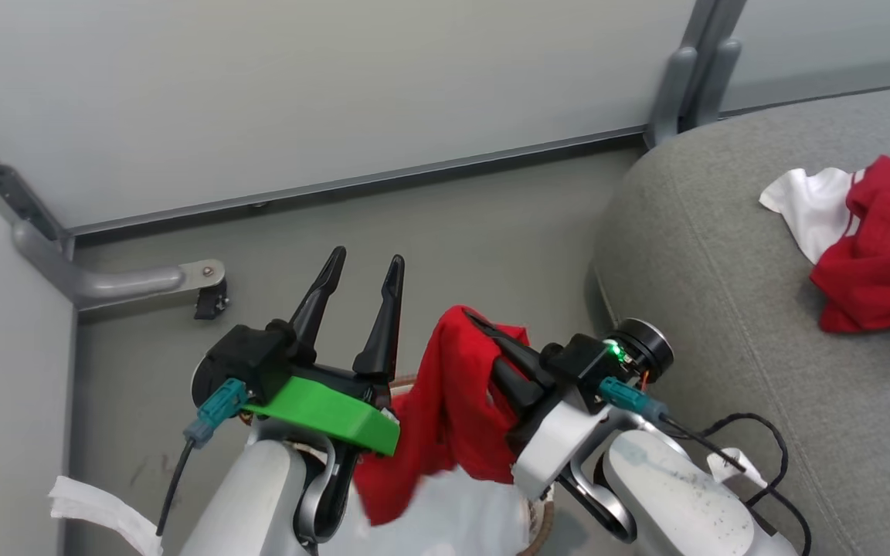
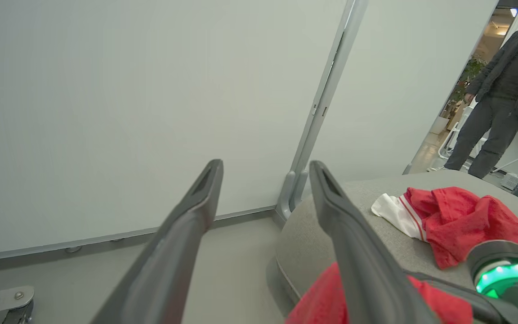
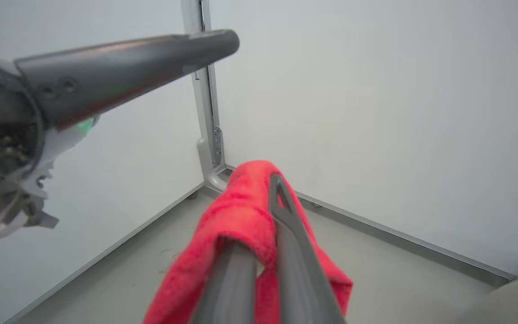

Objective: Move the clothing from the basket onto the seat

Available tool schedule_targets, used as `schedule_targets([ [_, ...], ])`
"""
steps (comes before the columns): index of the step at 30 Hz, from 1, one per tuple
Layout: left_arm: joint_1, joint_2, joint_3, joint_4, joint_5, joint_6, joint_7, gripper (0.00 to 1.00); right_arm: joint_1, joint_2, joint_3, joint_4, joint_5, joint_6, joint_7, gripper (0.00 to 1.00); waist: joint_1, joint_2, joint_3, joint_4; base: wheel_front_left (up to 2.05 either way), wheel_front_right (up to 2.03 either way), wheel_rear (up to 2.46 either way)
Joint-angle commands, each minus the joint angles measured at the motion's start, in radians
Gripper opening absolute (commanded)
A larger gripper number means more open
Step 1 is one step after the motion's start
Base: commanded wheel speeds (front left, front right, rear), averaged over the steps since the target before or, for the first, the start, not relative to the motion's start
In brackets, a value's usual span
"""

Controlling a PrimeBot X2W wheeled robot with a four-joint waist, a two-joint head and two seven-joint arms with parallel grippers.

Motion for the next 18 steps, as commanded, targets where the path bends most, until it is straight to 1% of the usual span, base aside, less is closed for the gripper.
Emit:
schedule_targets([
  [1,0.015,0.002,0.008,0.007,0.015,-0.003,0.000,1.00,0.018,-0.004,-0.009,-0.012,0.014,-0.001,-0.001,0.00,0.0000,0.0000,-0.001,-0.080,0.00,0.00,0.00],
  [10,0.037,0.003,0.047,0.032,0.048,-0.003,0.000,1.00,0.070,-0.003,-0.050,-0.076,0.023,-0.001,-0.001,0.00,0.0000,0.0000,0.004,-0.290,0.00,0.00,0.00],
  [18,0.061,0.003,0.062,0.041,0.060,-0.003,0.000,1.00,0.124,-0.003,-0.103,-0.117,0.020,-0.001,-0.001,0.00,0.0000,0.0000,0.004,-0.437,0.00,0.00,0.00],
])
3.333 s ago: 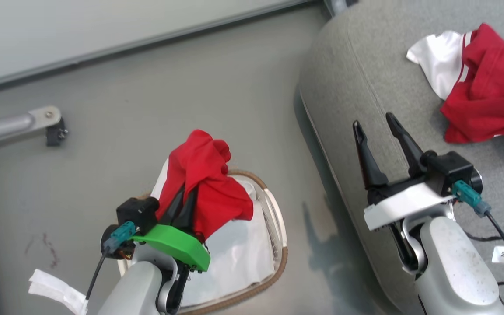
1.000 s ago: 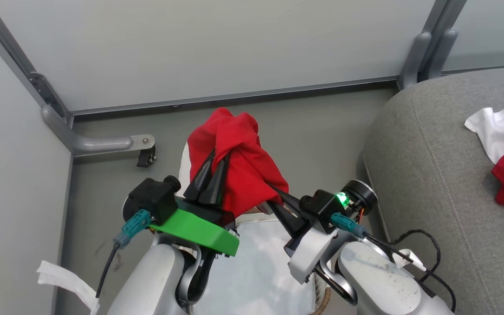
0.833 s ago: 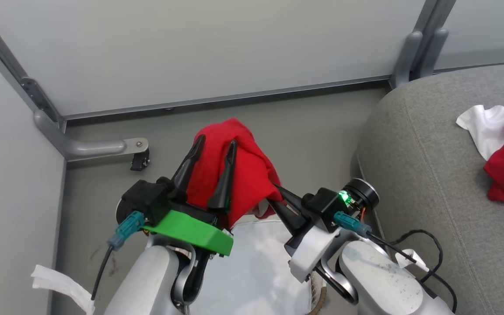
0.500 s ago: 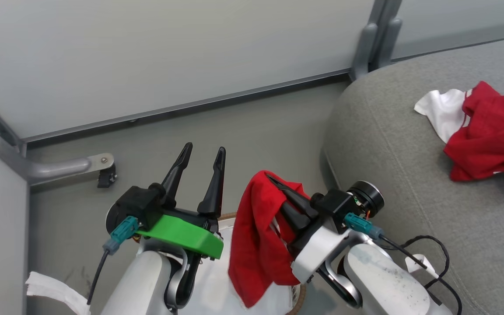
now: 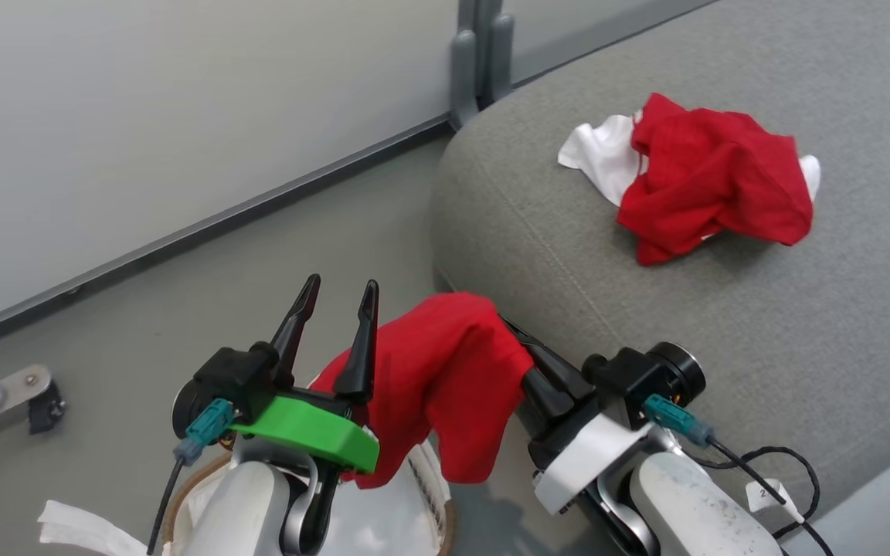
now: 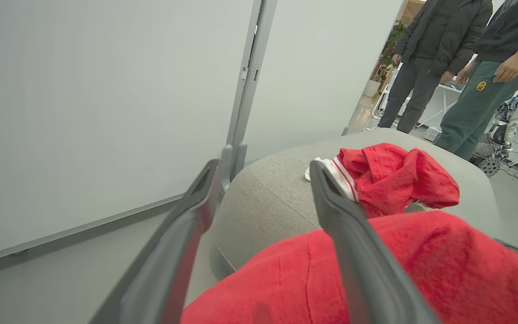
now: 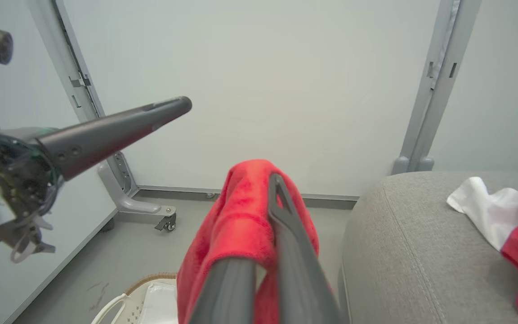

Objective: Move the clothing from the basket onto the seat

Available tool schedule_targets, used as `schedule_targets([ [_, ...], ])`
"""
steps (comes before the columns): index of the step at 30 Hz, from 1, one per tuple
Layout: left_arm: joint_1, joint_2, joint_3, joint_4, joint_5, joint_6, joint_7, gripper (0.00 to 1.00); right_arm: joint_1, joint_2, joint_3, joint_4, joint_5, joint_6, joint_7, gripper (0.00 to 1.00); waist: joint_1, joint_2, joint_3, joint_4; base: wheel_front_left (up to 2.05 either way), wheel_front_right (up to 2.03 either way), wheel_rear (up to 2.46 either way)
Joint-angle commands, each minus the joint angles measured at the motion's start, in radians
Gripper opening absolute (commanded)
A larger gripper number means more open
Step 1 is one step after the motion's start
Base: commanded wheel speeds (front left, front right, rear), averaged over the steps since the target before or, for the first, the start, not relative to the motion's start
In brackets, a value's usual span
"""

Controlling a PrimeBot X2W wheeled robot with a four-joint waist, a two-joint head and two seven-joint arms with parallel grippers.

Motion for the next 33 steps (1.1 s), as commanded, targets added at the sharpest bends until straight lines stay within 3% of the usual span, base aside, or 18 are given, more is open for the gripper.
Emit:
schedule_targets([
  [1,0.018,0.004,0.008,-0.001,0.011,-0.003,0.000,1.00,0.016,-0.001,-0.008,-0.009,0.002,-0.001,0.000,0.00,0.0000,-0.0001,0.002,-0.123,0.00,0.00,0.00],
  [9,-0.033,0.005,-0.052,0.030,-0.003,-0.003,0.000,1.00,0.057,-0.001,-0.106,-0.073,-0.045,-0.001,0.000,0.00,0.0000,-0.0001,0.033,-0.145,0.00,0.00,0.00],
  [14,-0.054,0.005,-0.071,0.049,-0.001,-0.003,0.000,1.00,-0.006,-0.025,-0.158,-0.131,-0.064,-0.001,-0.001,0.00,0.0000,-0.0001,0.064,-0.150,0.00,0.00,0.00],
  [22,-0.071,0.029,-0.071,0.048,0.024,-0.003,0.000,1.00,-0.299,-0.192,-0.226,-0.177,-0.086,-0.001,0.000,0.00,0.0000,-0.0001,0.142,-0.151,0.00,0.00,0.00],
  [28,-0.091,0.046,-0.061,0.030,0.040,-0.003,0.000,1.00,-0.542,-0.315,-0.284,-0.108,-0.113,-0.001,0.000,0.00,0.0000,-0.0001,0.210,-0.137,0.00,0.00,0.00],
  [33,-0.133,0.061,-0.089,0.030,0.052,-0.003,0.000,1.00,-0.655,-0.370,-0.370,-0.001,-0.127,-0.001,0.000,0.00,0.0000,-0.0001,0.284,-0.096,0.00,0.00,0.00],
])
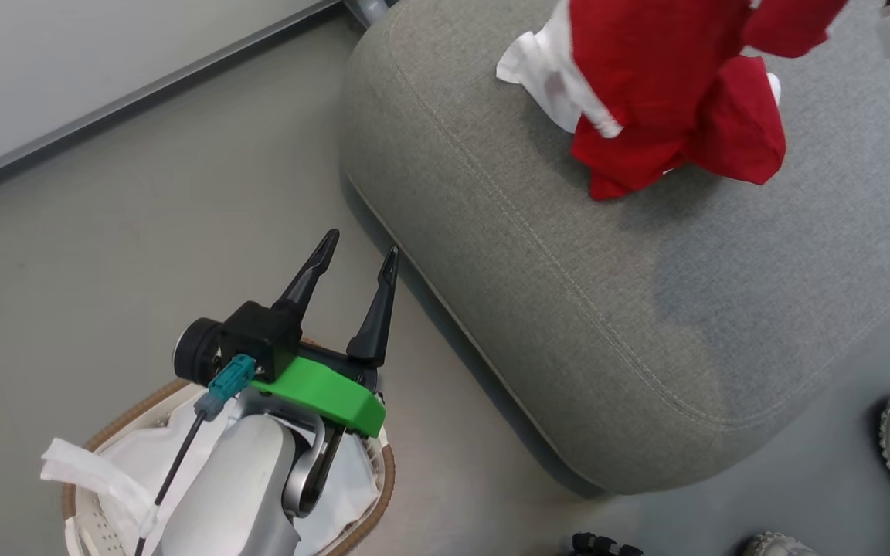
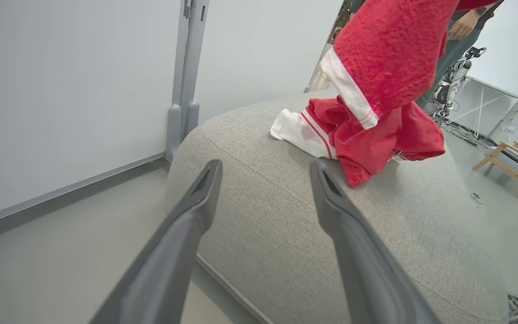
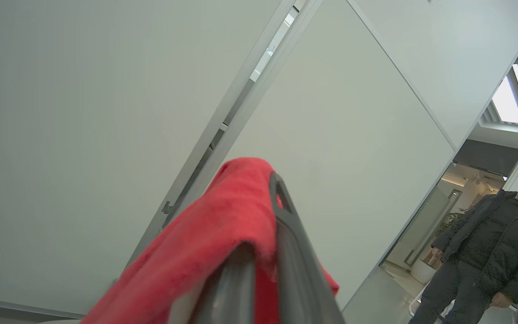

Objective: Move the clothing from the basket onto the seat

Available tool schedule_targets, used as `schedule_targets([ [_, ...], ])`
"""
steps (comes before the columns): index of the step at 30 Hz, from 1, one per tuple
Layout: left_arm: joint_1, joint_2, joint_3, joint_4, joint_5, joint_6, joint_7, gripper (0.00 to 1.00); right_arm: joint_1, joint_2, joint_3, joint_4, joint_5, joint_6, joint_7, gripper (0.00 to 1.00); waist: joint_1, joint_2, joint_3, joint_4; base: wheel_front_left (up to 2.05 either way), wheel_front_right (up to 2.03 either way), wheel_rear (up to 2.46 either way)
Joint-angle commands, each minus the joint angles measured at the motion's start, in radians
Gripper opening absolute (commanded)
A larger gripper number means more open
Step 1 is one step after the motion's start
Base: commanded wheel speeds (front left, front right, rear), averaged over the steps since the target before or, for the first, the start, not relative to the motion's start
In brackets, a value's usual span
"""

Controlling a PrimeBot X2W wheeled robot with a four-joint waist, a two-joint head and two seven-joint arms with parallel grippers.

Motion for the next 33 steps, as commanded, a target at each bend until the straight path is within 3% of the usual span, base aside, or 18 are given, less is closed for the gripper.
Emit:
schedule_targets([
  [1,-0.025,0.014,-0.005,-0.001,0.009,-0.003,0.001,1.00,-0.018,-0.007,-0.019,0.029,-0.014,-0.001,0.000,0.00,0.0000,-0.0001,0.065,0.043,0.00,0.00,0.00],
  [12,-0.100,0.041,-0.044,0.012,0.017,-0.003,0.001,1.00,0.120,0.041,-0.126,0.306,-0.065,-0.001,0.000,0.00,0.0000,-0.0001,0.188,0.097,0.00,0.00,0.00],
  [20,-0.119,0.050,-0.050,0.022,0.019,-0.003,0.001,1.00,0.247,0.093,-0.207,0.379,-0.067,-0.001,0.000,0.00,0.0000,-0.0001,0.212,0.098,0.00,0.00,0.00],
  [21,-0.119,0.050,-0.049,0.024,0.017,-0.003,0.001,1.00,0.267,0.102,-0.226,0.382,-0.063,-0.001,0.000,0.13,0.0000,-0.0001,0.209,0.096,0.00,0.00,0.00],
  [22,-0.117,0.049,-0.047,0.025,0.015,-0.003,0.001,1.00,0.282,0.109,-0.238,0.384,-0.064,-0.001,0.000,0.17,0.0000,-0.0001,0.206,0.094,0.00,0.00,0.00],
  [23,-0.113,0.047,-0.045,0.028,0.012,-0.003,0.001,1.00,0.302,0.117,-0.259,0.382,-0.059,-0.001,0.000,0.37,0.0000,-0.0001,0.200,0.092,0.00,0.00,0.00],
  [24,-0.107,0.044,-0.042,0.031,0.010,-0.003,0.001,1.00,0.325,0.131,-0.281,0.374,-0.059,-0.001,0.000,0.49,0.0000,-0.0001,0.193,0.089,0.00,0.00,0.00],
  [25,-0.094,0.038,-0.037,0.034,0.006,-0.003,0.001,1.00,0.363,0.148,-0.321,0.354,-0.056,-0.001,0.000,1.00,0.0000,-0.0001,0.178,0.085,0.00,0.00,0.00],
  [33,-0.056,0.017,-0.011,0.040,-0.008,-0.003,0.001,1.00,0.486,0.175,-0.389,0.249,-0.054,-0.001,0.000,1.00,0.0000,-0.0001,0.102,0.086,0.00,0.00,0.00],
])
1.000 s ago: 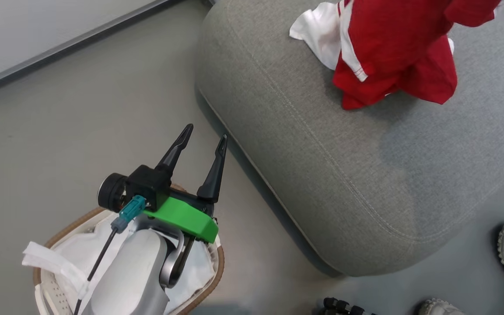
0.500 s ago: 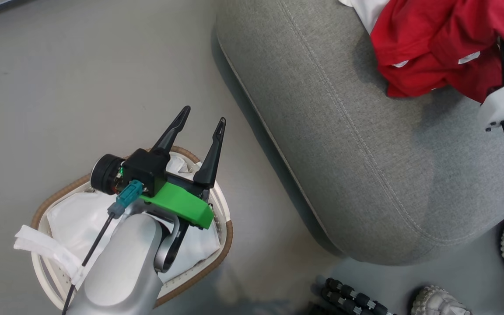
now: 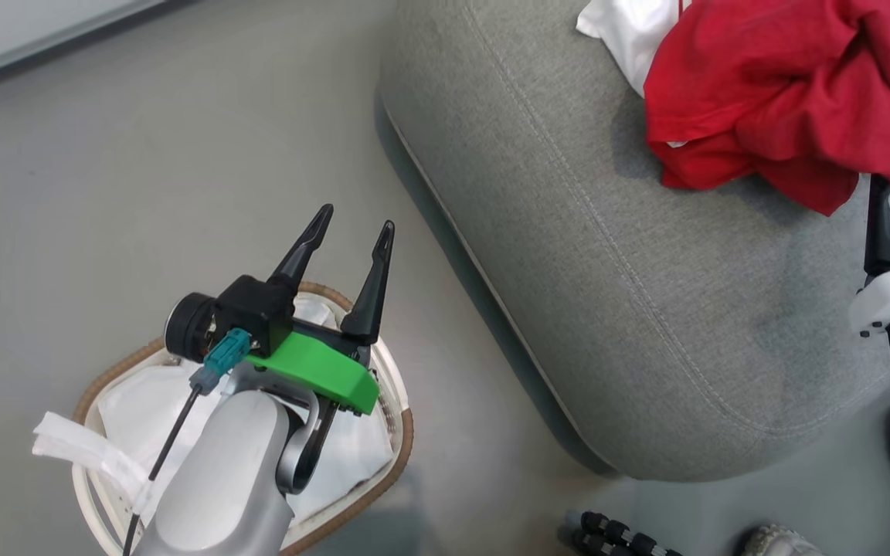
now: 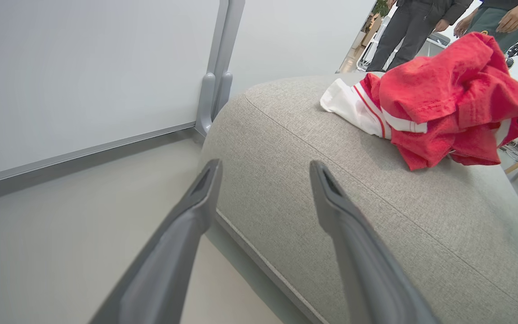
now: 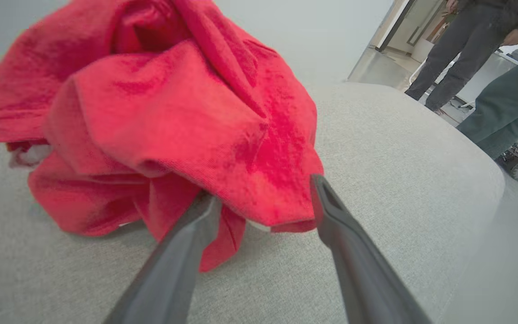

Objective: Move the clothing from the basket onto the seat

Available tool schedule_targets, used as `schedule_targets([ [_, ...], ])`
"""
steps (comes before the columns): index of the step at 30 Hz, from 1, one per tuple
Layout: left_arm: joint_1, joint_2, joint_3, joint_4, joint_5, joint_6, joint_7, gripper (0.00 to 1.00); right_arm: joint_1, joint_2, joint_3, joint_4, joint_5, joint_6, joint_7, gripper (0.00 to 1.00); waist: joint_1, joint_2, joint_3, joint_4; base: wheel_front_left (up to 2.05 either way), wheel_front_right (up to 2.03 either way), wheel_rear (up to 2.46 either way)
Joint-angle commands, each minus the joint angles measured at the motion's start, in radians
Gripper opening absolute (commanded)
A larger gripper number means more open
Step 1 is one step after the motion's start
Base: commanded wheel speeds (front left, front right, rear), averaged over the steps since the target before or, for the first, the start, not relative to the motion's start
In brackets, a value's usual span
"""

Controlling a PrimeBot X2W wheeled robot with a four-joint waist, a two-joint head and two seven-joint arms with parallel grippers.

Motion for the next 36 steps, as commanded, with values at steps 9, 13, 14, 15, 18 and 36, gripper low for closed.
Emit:
schedule_targets([
  [9,0.075,-0.025,0.075,-0.005,0.004,-0.003,0.001,1.00,0.058,0.010,0.065,-0.176,0.034,-0.001,0.000,1.00,-0.0001,-0.0001,-0.116,0.055,0.00,0.00,0.00],
  [13,0.099,-0.039,0.125,-0.012,0.013,-0.003,0.001,1.00,0.043,0.021,0.139,-0.223,0.058,-0.001,0.000,1.00,-0.0001,-0.0001,-0.145,0.100,0.00,0.00,0.00],
  [14,0.105,-0.042,0.135,-0.014,0.015,-0.003,0.001,1.00,0.037,0.022,0.156,-0.228,0.068,-0.001,0.000,1.00,-0.0001,-0.0001,-0.152,0.115,0.00,0.00,0.00],
  [15,0.110,-0.044,0.146,-0.015,0.017,-0.003,0.001,1.00,0.032,0.024,0.173,-0.232,0.071,-0.001,0.000,1.00,-0.0001,-0.0001,-0.157,0.127,0.00,0.00,0.00],
  [18,0.127,-0.050,0.175,-0.018,0.024,-0.003,0.001,1.00,0.023,0.036,0.227,-0.237,0.085,-0.001,0.000,1.00,-0.0001,-0.0001,-0.179,0.174,0.00,0.00,0.00],
  [36,0.267,-0.063,0.379,-0.051,0.142,0.025,0.001,1.00,0.111,0.126,0.281,-0.158,0.093,-0.001,0.000,1.00,-0.0001,-0.0001,-0.301,0.366,0.00,0.00,0.00],
])
